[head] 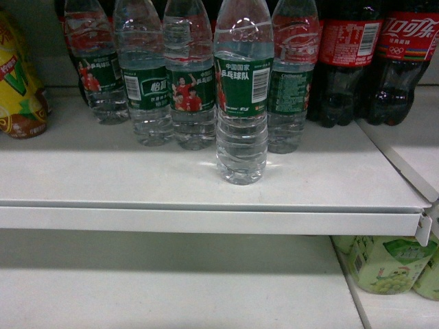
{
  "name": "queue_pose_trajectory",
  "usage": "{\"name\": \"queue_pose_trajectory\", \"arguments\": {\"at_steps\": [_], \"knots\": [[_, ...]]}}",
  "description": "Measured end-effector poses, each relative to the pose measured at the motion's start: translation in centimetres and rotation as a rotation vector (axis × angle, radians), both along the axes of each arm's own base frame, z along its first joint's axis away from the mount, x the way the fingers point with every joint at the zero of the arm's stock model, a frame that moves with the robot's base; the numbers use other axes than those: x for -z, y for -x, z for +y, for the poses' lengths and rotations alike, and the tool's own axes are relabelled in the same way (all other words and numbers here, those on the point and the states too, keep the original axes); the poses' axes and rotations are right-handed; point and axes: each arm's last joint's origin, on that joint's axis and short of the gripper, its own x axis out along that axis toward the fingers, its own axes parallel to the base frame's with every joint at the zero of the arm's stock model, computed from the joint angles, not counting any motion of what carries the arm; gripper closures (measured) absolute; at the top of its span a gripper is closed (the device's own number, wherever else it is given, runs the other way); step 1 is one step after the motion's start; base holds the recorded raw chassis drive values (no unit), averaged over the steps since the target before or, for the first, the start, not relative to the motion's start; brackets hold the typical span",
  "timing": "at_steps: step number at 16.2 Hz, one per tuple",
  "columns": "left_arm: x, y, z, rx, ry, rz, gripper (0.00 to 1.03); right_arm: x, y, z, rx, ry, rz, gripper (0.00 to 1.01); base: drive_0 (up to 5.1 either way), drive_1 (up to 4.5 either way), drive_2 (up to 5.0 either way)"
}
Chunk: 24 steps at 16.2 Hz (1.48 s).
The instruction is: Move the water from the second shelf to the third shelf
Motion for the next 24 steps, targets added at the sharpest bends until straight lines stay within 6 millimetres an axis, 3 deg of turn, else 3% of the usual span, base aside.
{"name": "queue_pose_trajectory", "arguments": {"at_steps": [12, 14, 17, 20, 22, 24], "knots": [[0.0, 0.0, 0.0, 0.0, 0.0, 0.0, 0.05, 0.0, 0.0, 0.0, 0.0, 0.0, 0.0, 0.03, 0.0, 0.0, 0.0], [0.0, 0.0, 0.0, 0.002, 0.0, 0.0, 0.05, 0.1, -0.5, -0.3, 0.044, -0.097, 0.117, 0.03, 0.0, 0.0, 0.0], [0.0, 0.0, 0.0, 0.002, 0.0, 0.0, 0.05, -5.5, -2.9, -1.3, 0.025, -0.122, -0.028, 0.03, 0.0, 0.0, 0.0], [0.0, 0.0, 0.0, 0.002, 0.0, 0.0, 0.05, -9.1, -6.0, -0.1, -0.066, -0.104, -0.074, 0.03, 0.0, 0.0, 0.0], [0.0, 0.0, 0.0, 0.002, 0.0, 0.0, 0.05, -9.2, -7.4, 1.8, -0.137, -0.094, -0.063, 0.03, 0.0, 0.0, 0.0], [0.0, 0.0, 0.0, 0.002, 0.0, 0.0, 0.05, -8.1, -8.5, 4.2, -0.223, -0.081, -0.007, 0.03, 0.0, 0.0, 0.0]]}}
